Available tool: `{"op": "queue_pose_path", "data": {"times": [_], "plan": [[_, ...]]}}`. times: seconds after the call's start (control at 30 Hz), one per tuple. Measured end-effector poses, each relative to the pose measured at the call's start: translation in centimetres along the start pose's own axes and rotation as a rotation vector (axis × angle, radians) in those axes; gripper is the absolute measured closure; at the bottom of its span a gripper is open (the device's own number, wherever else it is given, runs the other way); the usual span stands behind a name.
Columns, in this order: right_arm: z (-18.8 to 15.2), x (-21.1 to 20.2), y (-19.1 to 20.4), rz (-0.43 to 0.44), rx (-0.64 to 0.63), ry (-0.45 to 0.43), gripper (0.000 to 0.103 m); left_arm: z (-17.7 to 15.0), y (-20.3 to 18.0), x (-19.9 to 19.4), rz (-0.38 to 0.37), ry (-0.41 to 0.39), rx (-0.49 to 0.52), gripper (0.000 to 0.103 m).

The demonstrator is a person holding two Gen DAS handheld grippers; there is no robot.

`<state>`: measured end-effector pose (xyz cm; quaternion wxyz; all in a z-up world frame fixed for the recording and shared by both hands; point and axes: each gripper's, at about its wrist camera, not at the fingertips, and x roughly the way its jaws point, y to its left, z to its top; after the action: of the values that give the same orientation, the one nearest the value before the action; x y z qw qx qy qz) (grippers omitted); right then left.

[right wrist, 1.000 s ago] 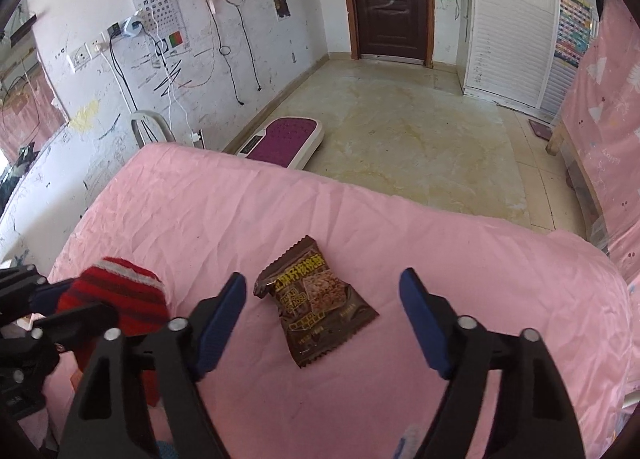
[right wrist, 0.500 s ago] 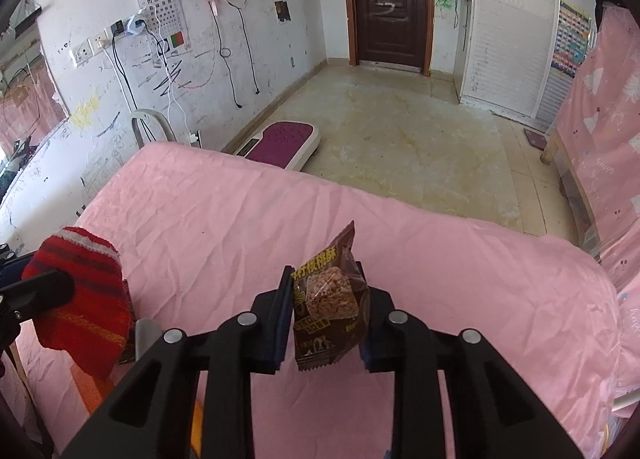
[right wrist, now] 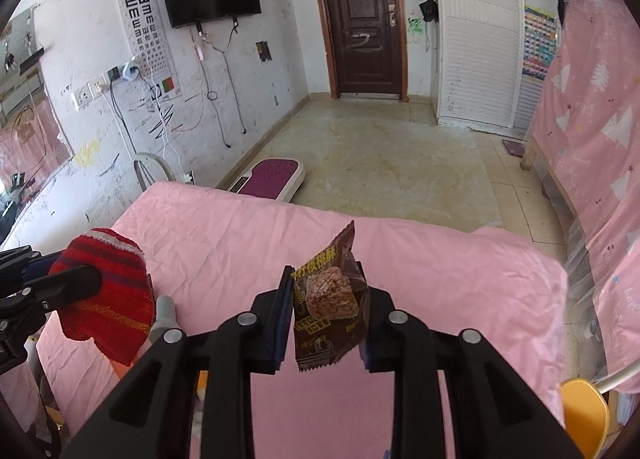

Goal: Collect trash
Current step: 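Carry the hat and snack packet to the orange bucket and release both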

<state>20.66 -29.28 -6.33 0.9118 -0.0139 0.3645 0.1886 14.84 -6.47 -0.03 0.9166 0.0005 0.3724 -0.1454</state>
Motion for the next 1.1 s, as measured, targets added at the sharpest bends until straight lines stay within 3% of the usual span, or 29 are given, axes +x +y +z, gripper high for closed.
{"op": "queue_pose_path", "data": {"times": [0.63, 1.1], "plan": [[-7.1, -11.4, -13.7, -0.118, 0.213, -0.146, 0.086, 1.1, -14.9, 1.2, -0.108, 0.003, 0.177, 0.085], [-15.2, -16.1, -24.1, -0.258, 0.383, -0.153, 0.086, 0.5, -26.9, 5.1, -0.242, 0.066, 0.307, 0.085]]}}
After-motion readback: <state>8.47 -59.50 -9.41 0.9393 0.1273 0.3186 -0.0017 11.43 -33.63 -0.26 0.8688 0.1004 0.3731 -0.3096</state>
